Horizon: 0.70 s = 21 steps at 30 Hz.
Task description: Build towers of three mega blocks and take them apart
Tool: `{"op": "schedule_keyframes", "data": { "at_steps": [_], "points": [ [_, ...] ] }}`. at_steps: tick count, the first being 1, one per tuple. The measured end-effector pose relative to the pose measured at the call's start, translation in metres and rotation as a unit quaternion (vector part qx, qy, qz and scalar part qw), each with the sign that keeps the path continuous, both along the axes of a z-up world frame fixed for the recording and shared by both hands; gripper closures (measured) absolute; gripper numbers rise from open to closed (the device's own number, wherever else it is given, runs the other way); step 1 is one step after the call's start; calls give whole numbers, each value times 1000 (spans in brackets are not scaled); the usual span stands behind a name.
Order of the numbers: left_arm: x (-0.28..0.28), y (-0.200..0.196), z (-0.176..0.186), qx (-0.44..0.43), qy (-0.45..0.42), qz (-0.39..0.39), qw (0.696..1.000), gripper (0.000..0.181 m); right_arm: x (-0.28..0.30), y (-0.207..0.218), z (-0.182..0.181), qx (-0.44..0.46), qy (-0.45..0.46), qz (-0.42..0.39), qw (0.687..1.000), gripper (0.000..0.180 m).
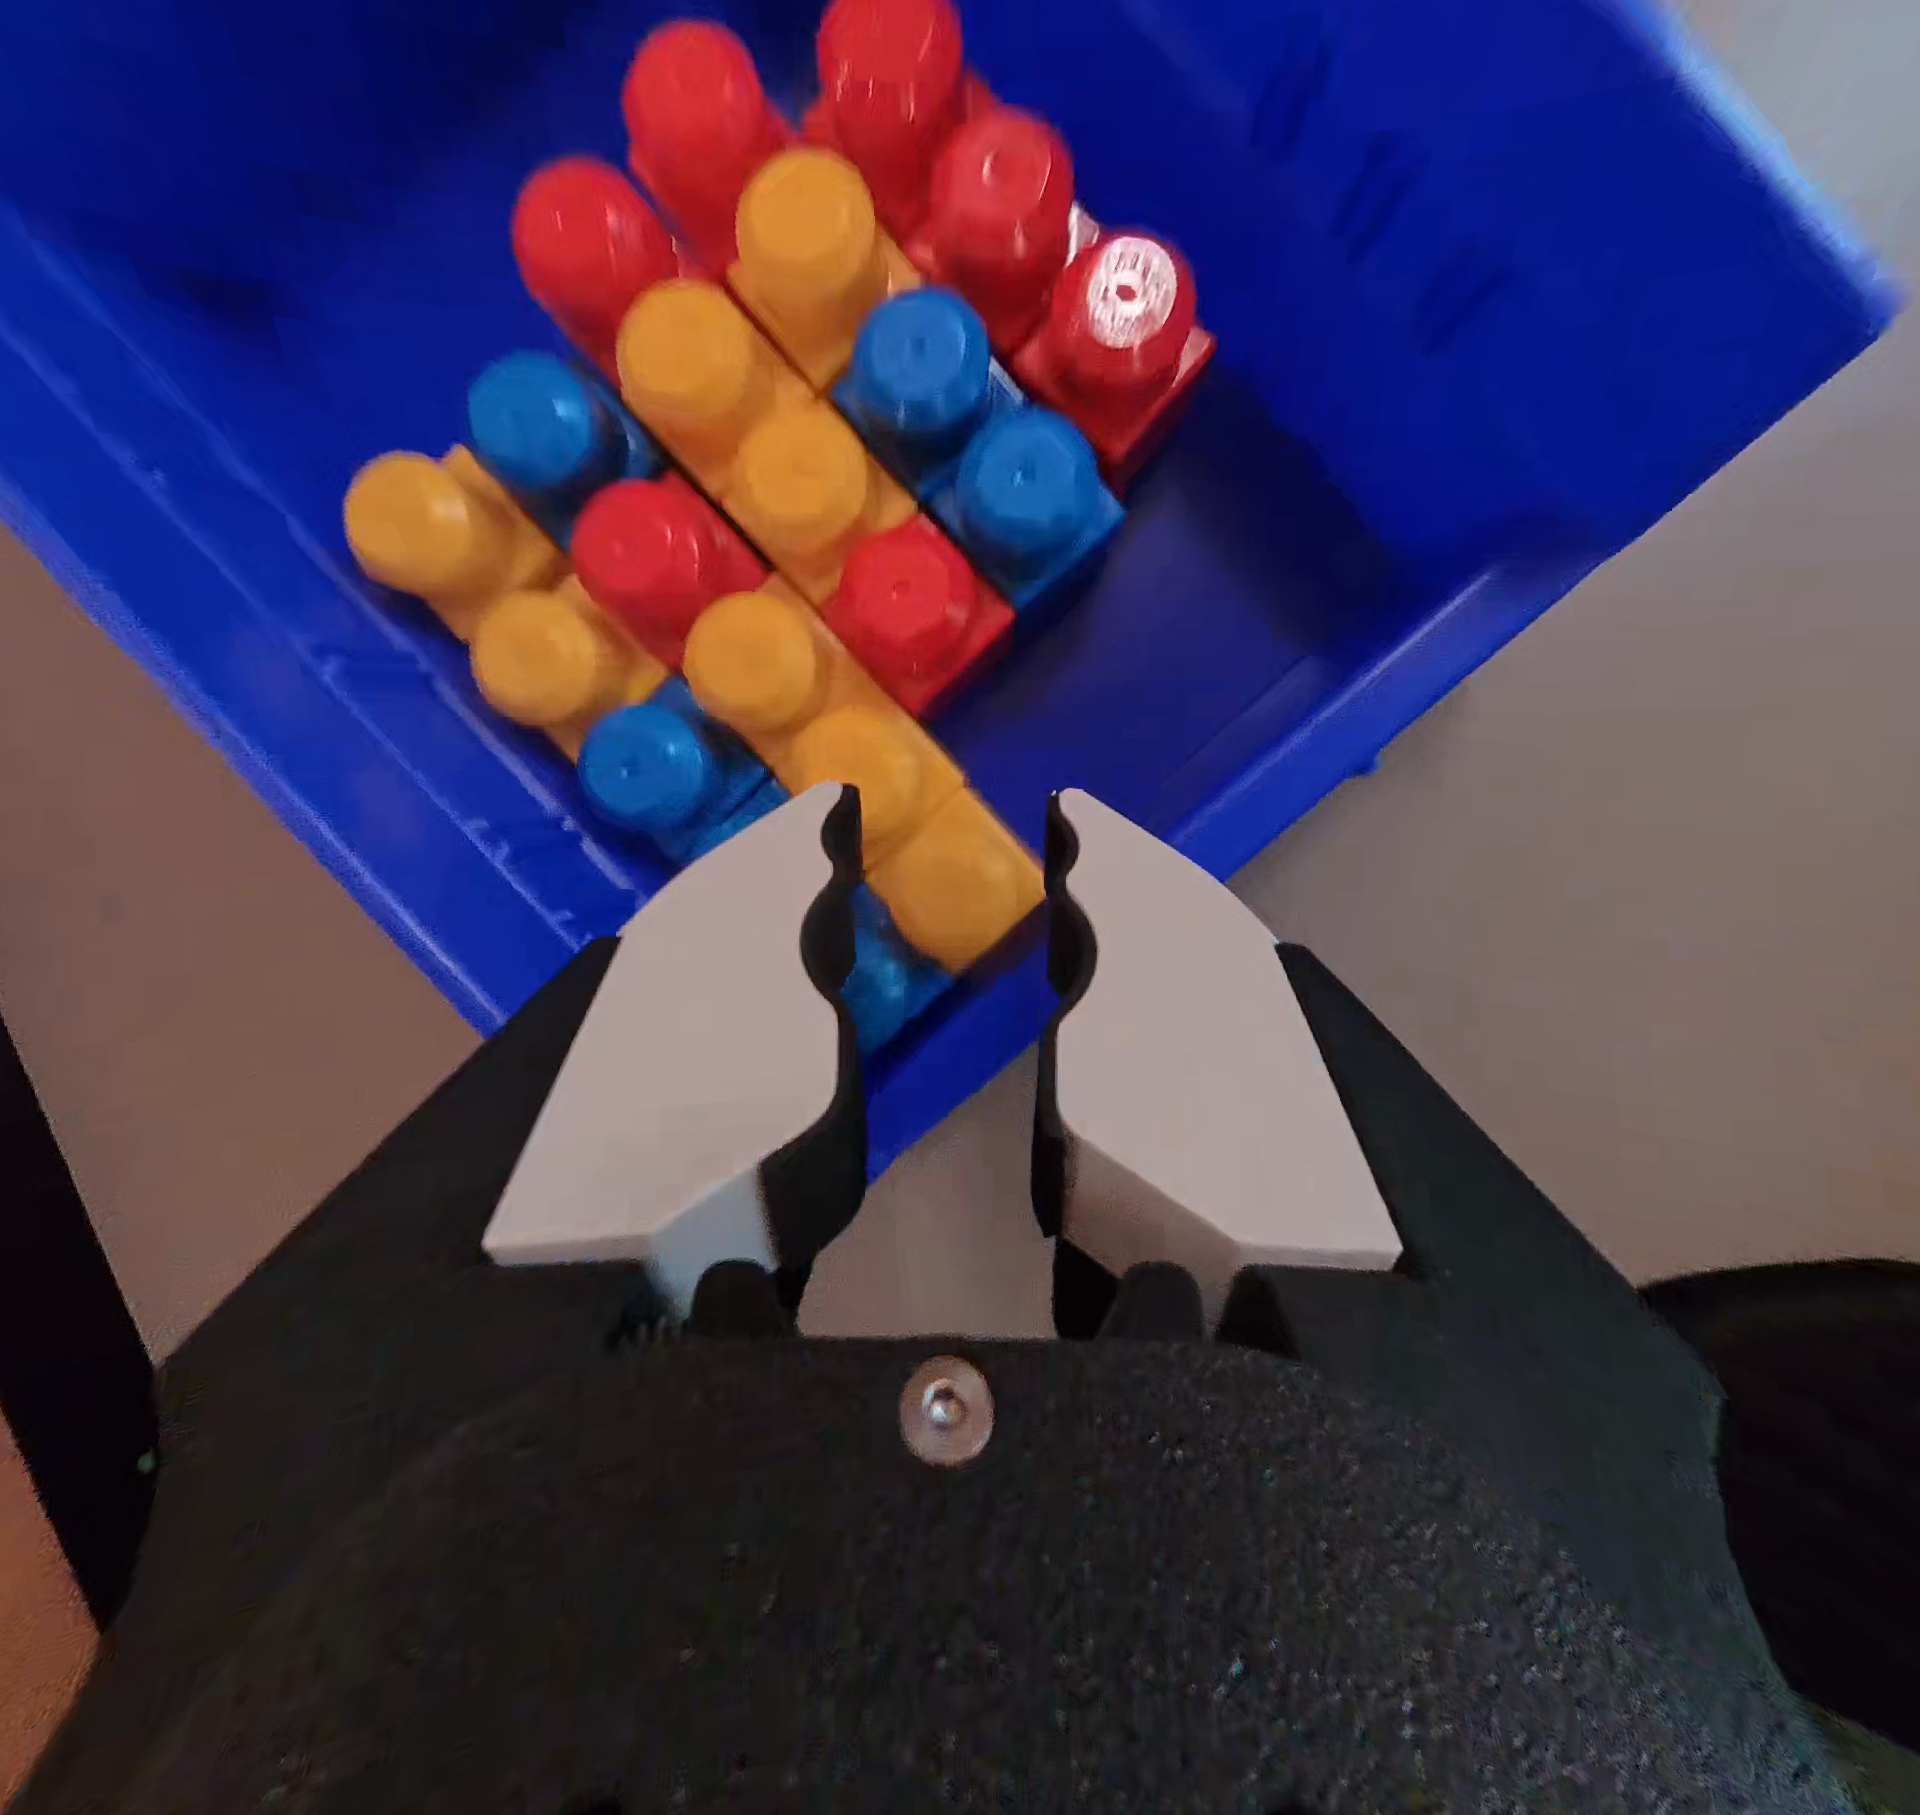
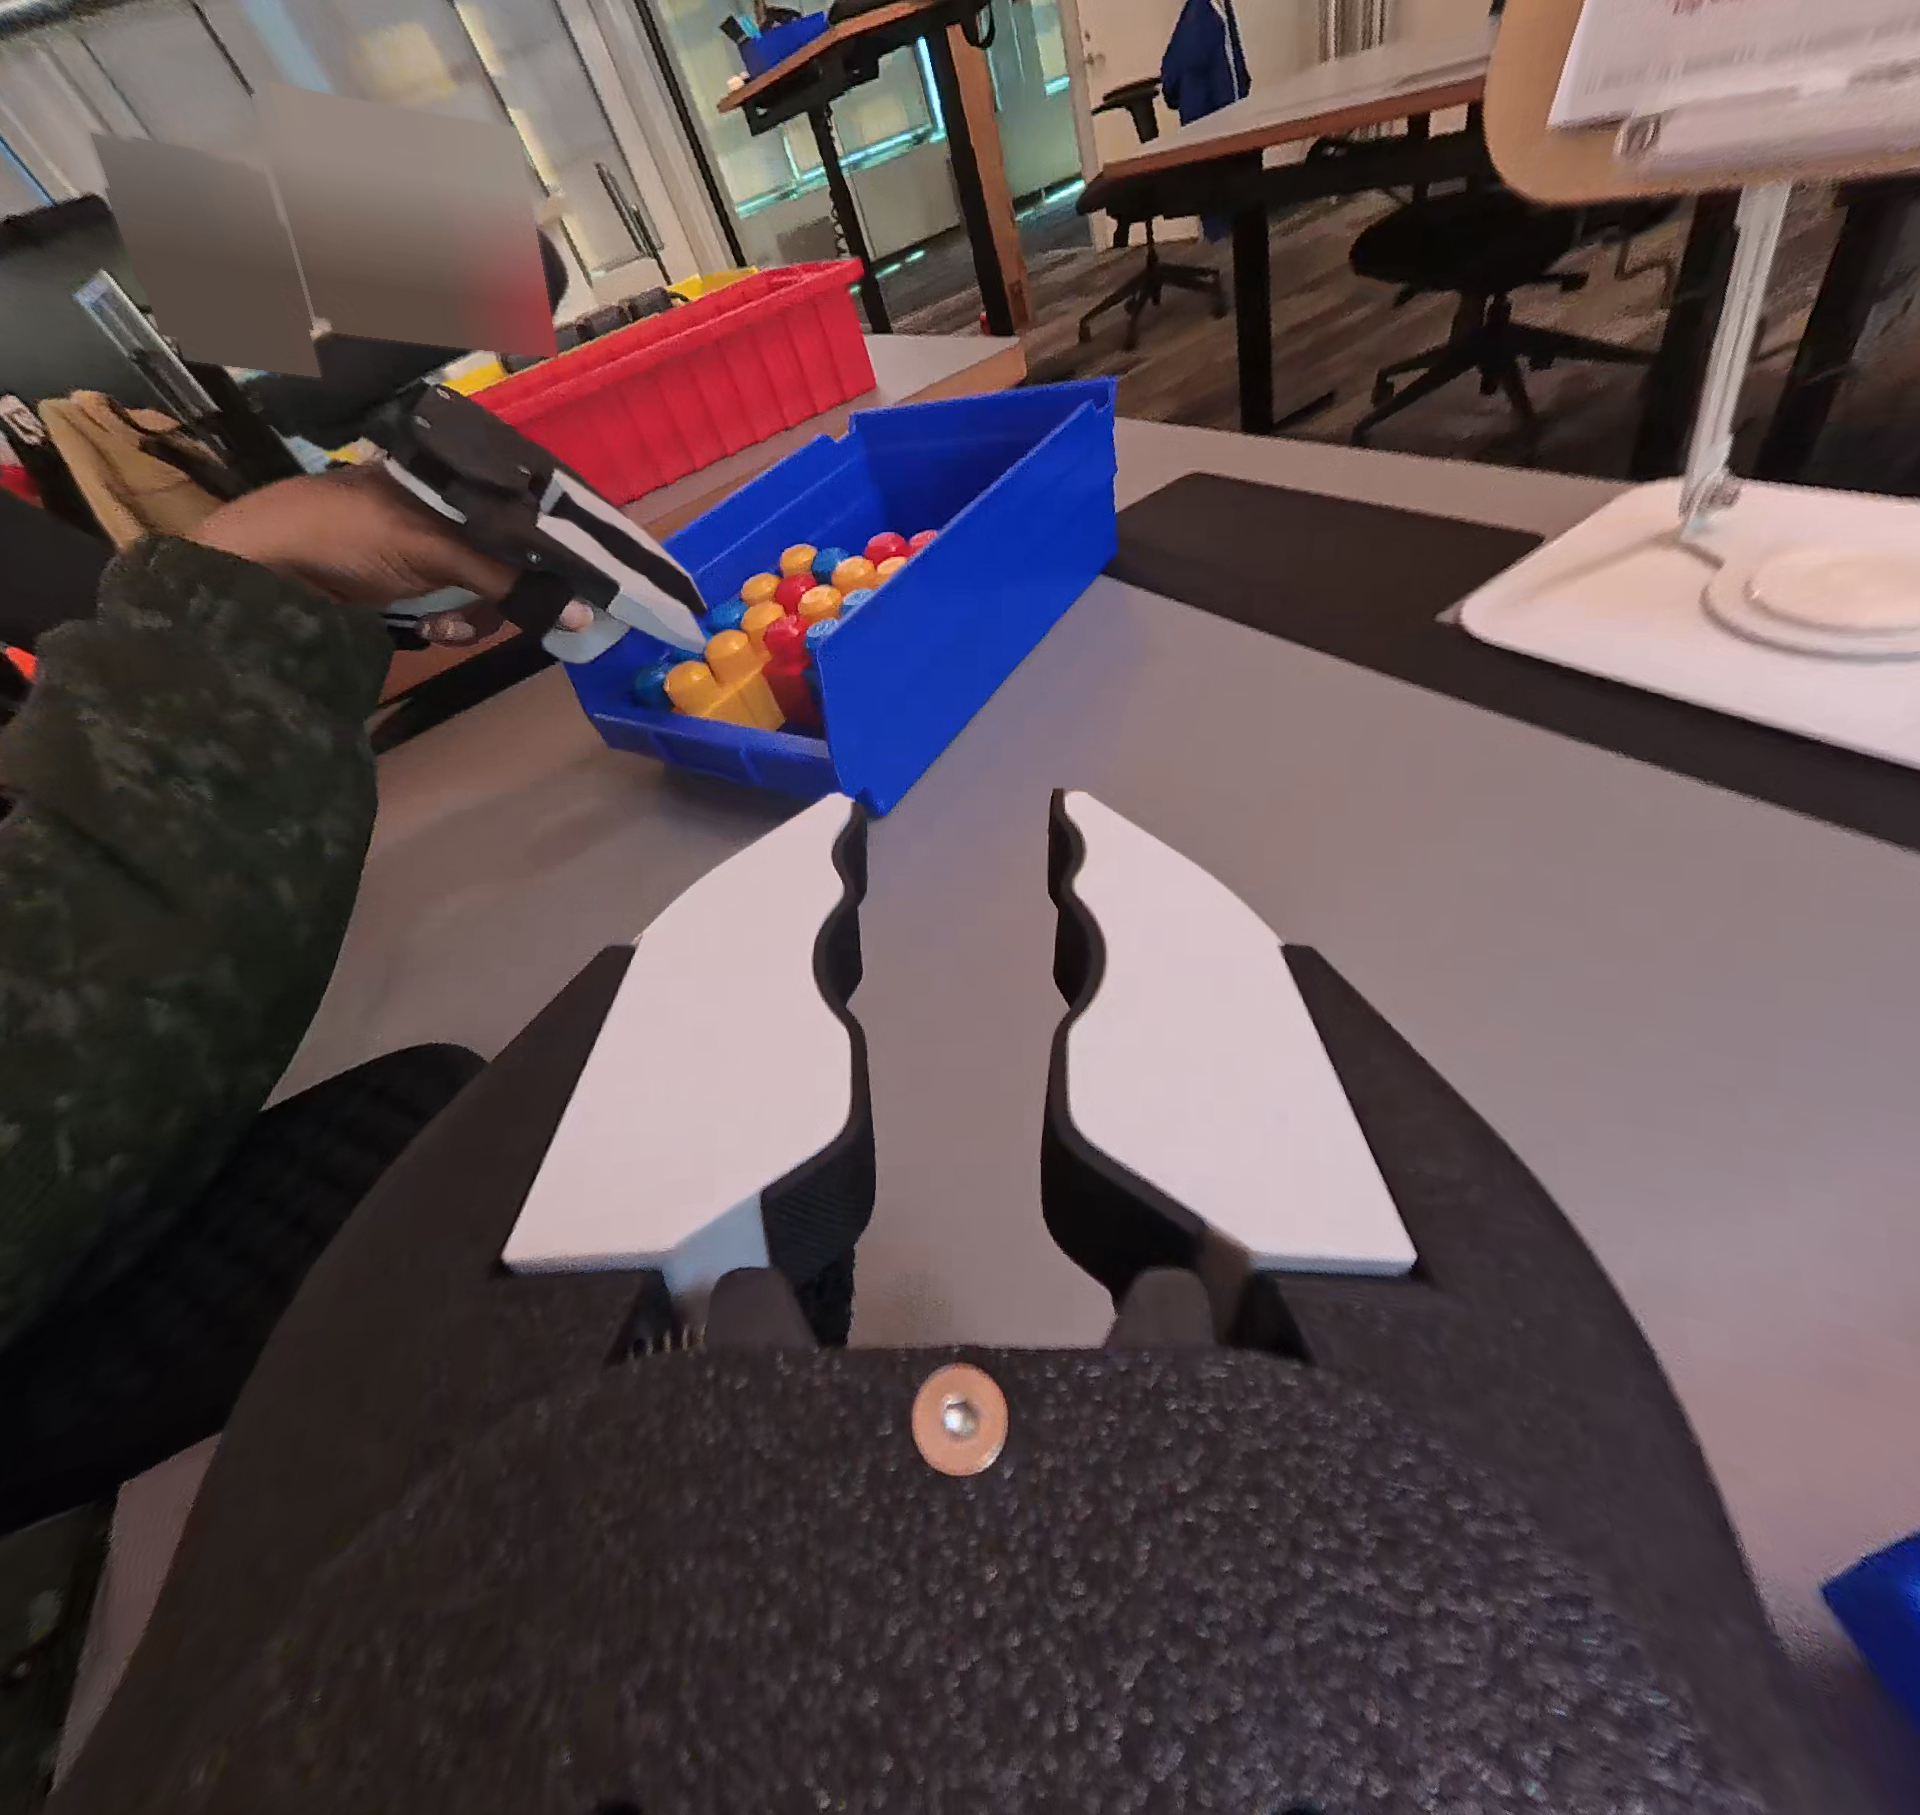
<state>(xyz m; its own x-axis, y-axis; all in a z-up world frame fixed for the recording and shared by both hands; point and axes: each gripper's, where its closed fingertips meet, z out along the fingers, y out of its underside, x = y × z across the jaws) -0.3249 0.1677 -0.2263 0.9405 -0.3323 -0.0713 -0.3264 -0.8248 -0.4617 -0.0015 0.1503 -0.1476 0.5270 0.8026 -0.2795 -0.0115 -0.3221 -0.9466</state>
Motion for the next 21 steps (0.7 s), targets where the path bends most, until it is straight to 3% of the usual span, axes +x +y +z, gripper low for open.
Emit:
{"op": "schedule_keyframes", "data": {
  "at_steps": [8, 11, 21],
  "points": [
    [-4, -14, -19, -61, 22, 6, 998, 155, 18, 5, -2, -13, 28, -2, 1000, 149],
    [-8, -18, -28, -87, 55, 6, 995, 149, 16, 2, -2, -12, 25, 2, 1000, 149],
    [-6, -11, -20, -66, 71, 8, 995, 152, 15, -2, 3, 2, 21, 6, 1000, 150]
  ]
}}
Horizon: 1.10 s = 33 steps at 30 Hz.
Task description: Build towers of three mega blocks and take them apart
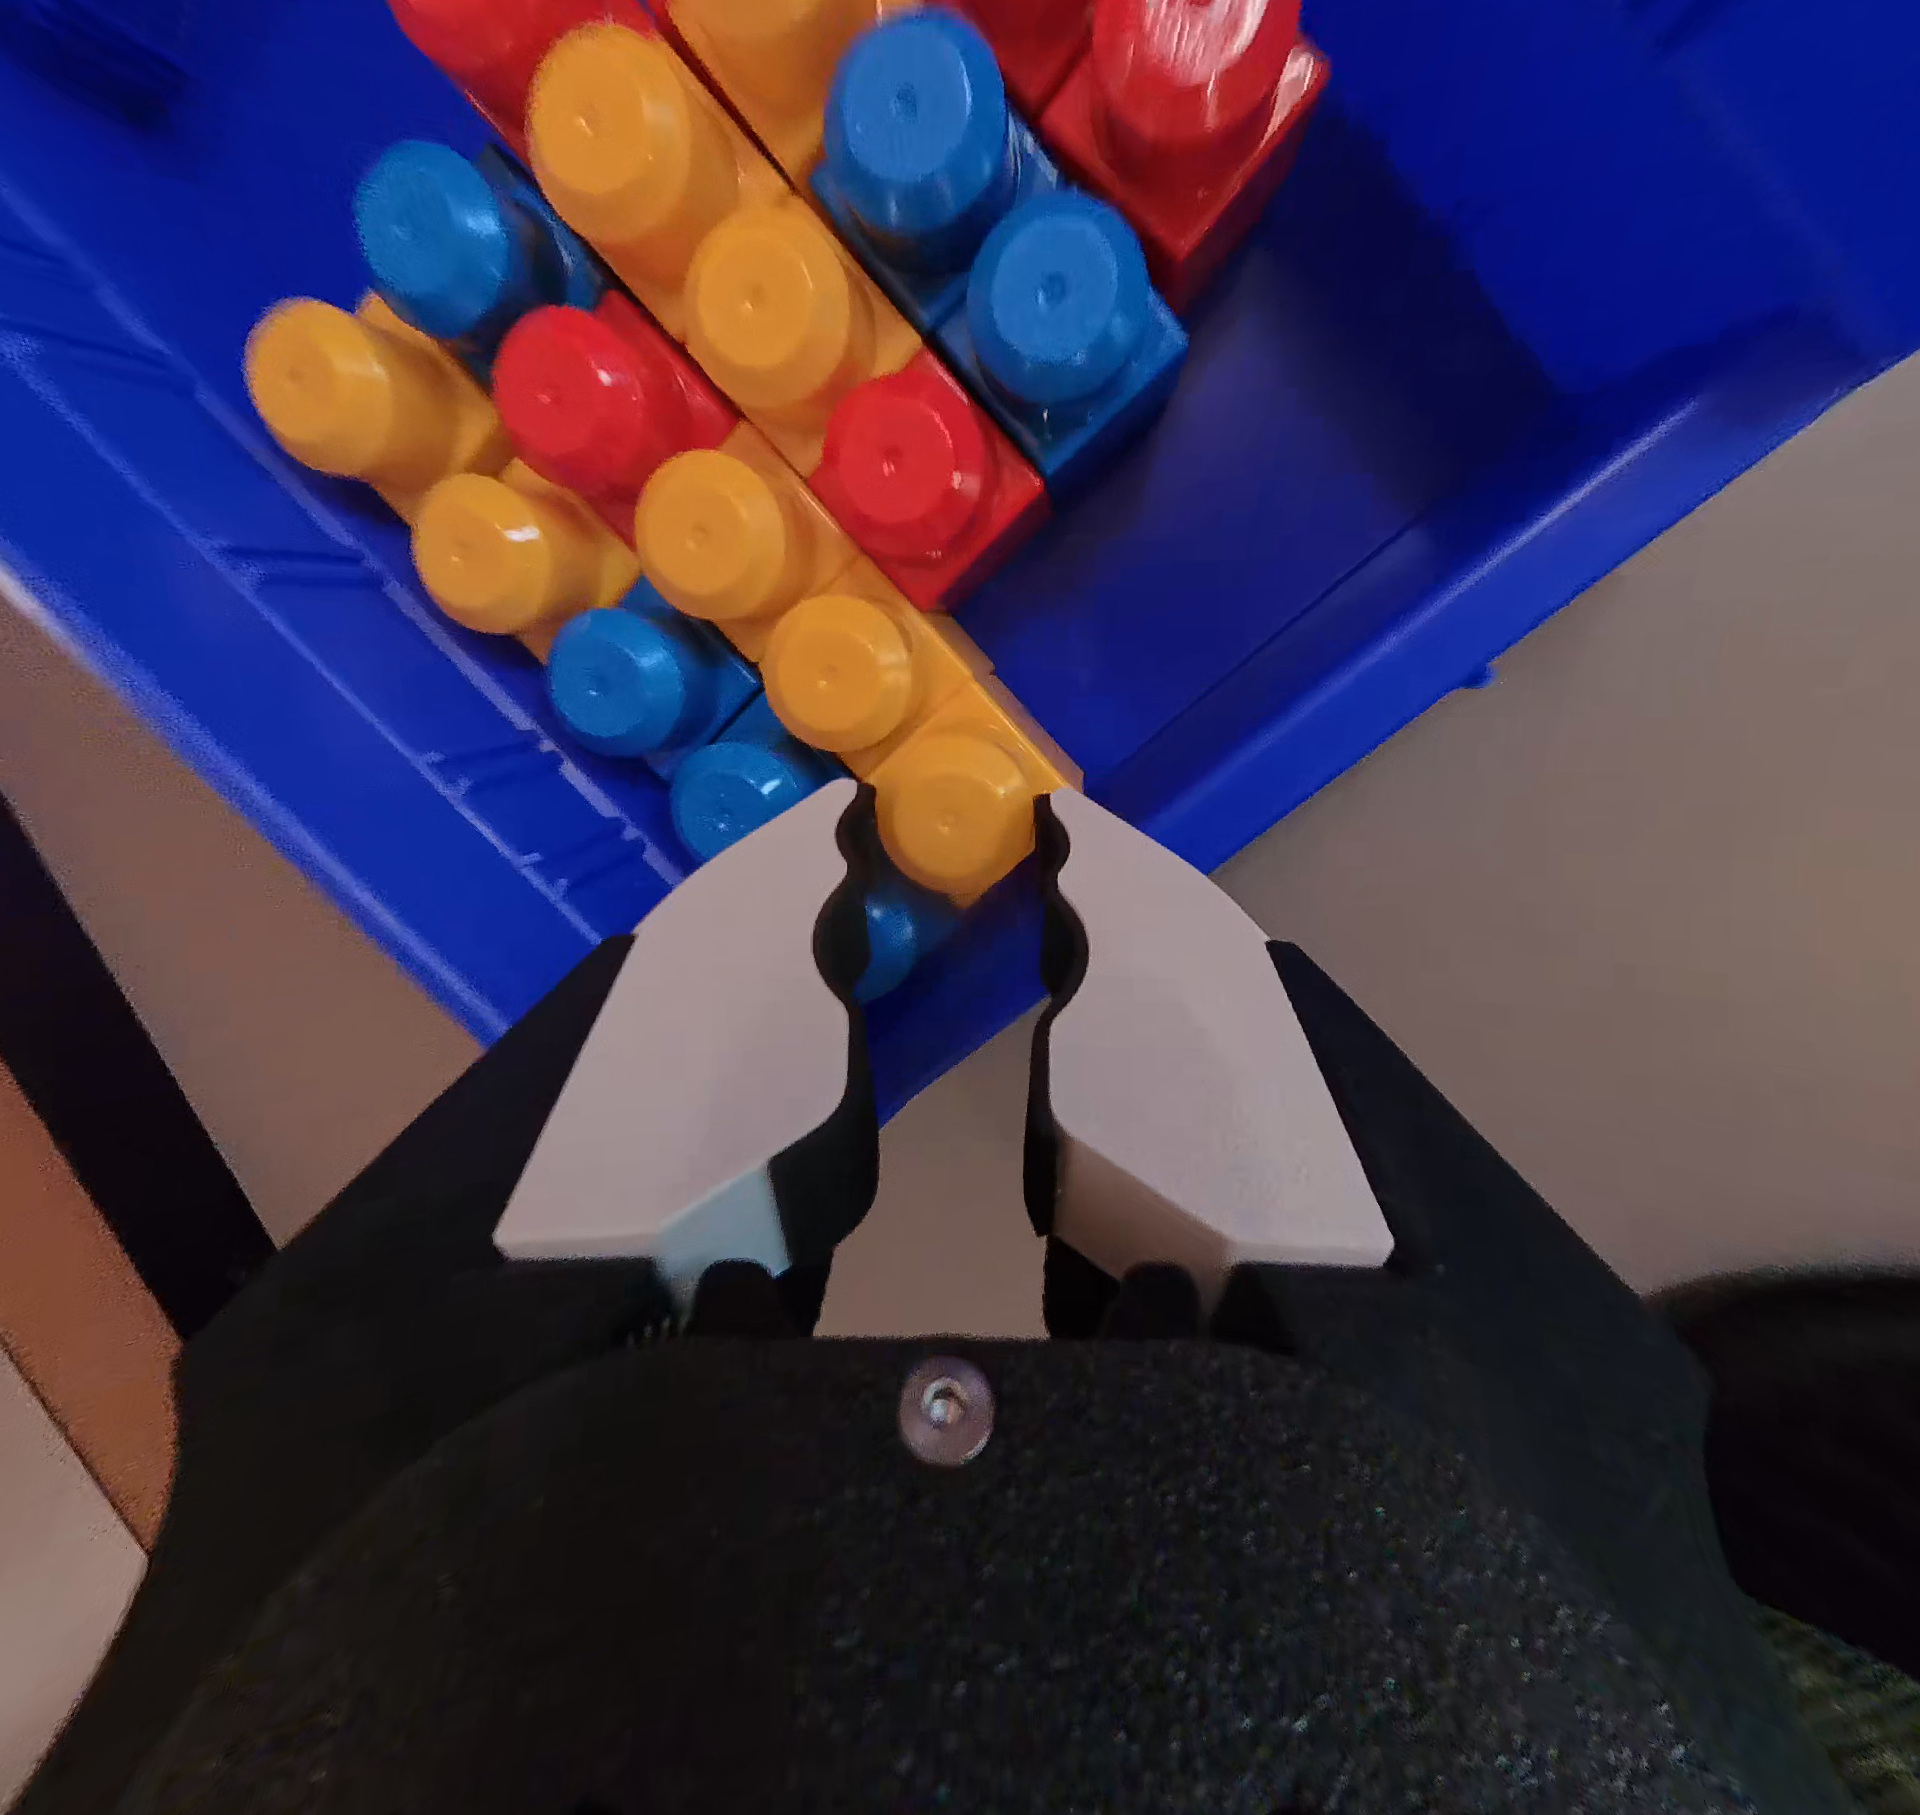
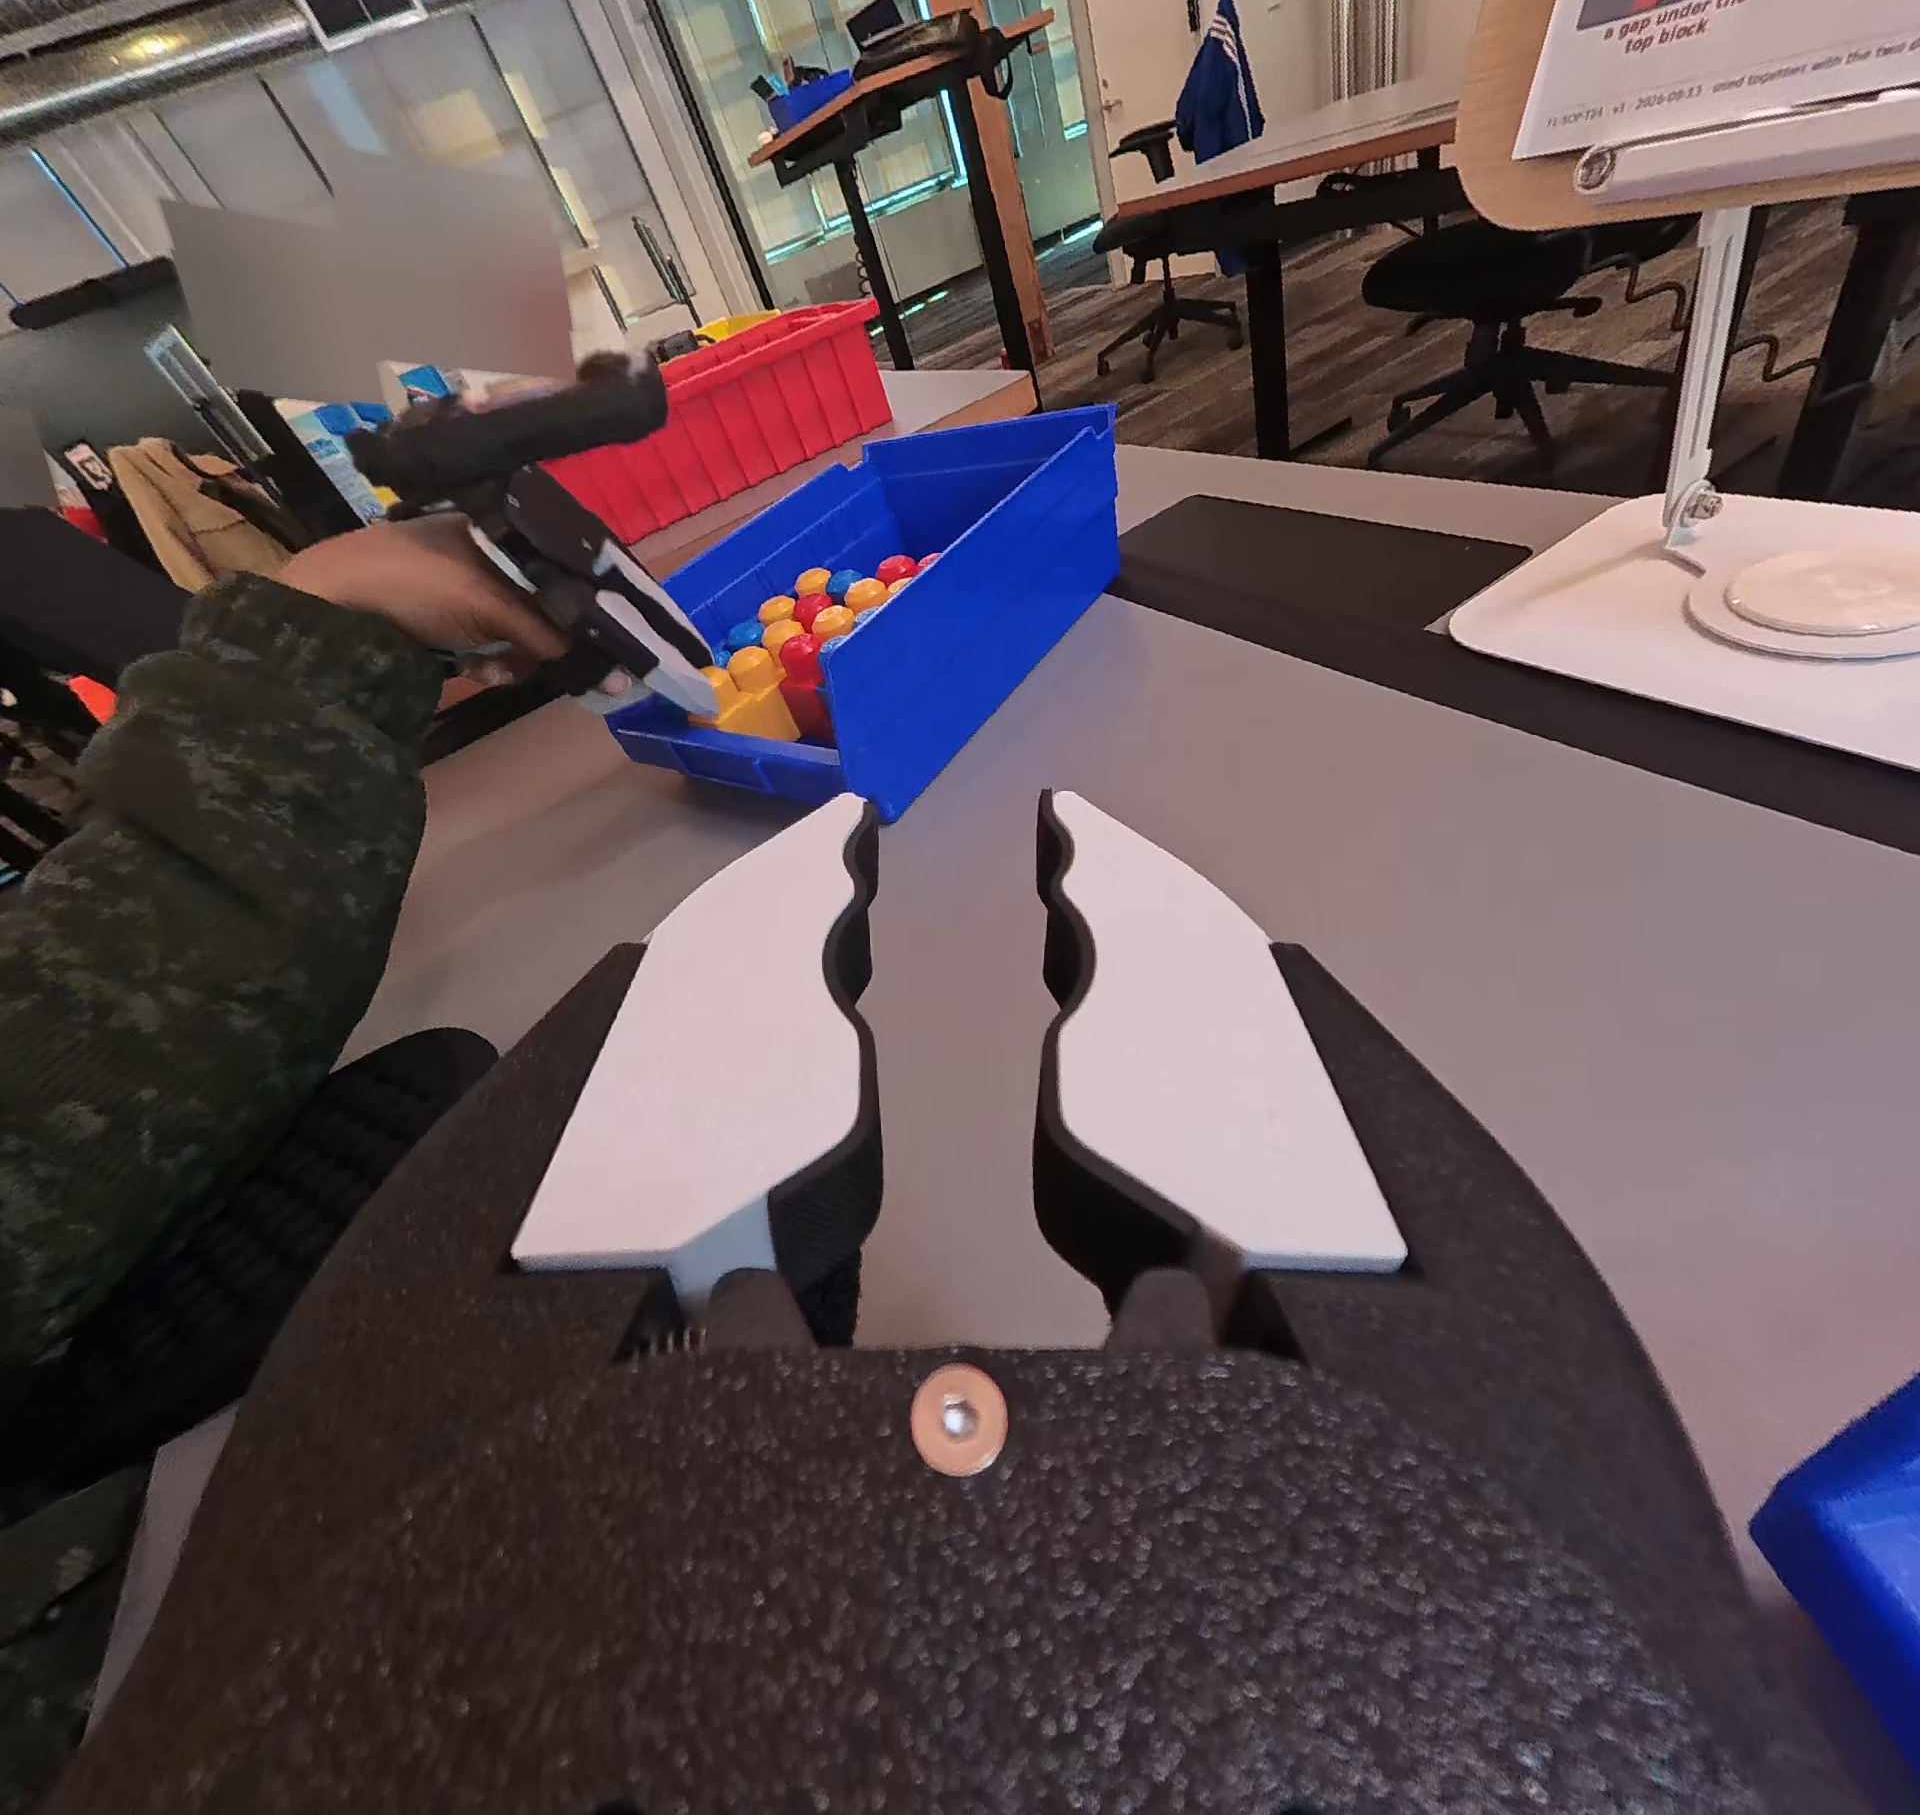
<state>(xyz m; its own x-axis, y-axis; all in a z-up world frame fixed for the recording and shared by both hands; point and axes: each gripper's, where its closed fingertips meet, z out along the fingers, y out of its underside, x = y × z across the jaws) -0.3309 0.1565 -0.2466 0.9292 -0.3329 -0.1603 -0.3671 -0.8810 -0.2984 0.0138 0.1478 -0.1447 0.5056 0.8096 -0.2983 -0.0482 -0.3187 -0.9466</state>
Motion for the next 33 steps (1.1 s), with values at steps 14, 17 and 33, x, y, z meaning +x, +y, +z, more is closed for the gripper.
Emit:
{"op": "schedule_keyframes", "data": {
  "at_steps": [14, 17, 33],
  "points": [
    [237, -26, 72, 78, -124, -354, 924, 152, -57, -35, -36, 188, -265, 55, 944, 127],
    [280, -38, 65, 66, -120, -403, 905, 152, -61, -31, -46, 181, -297, 49, 936, 121],
    [50, -14, 86, 104, 43, -244, 963, 141, 30, -59, -110, 81, -267, 154, 948, 143]
  ]
}}
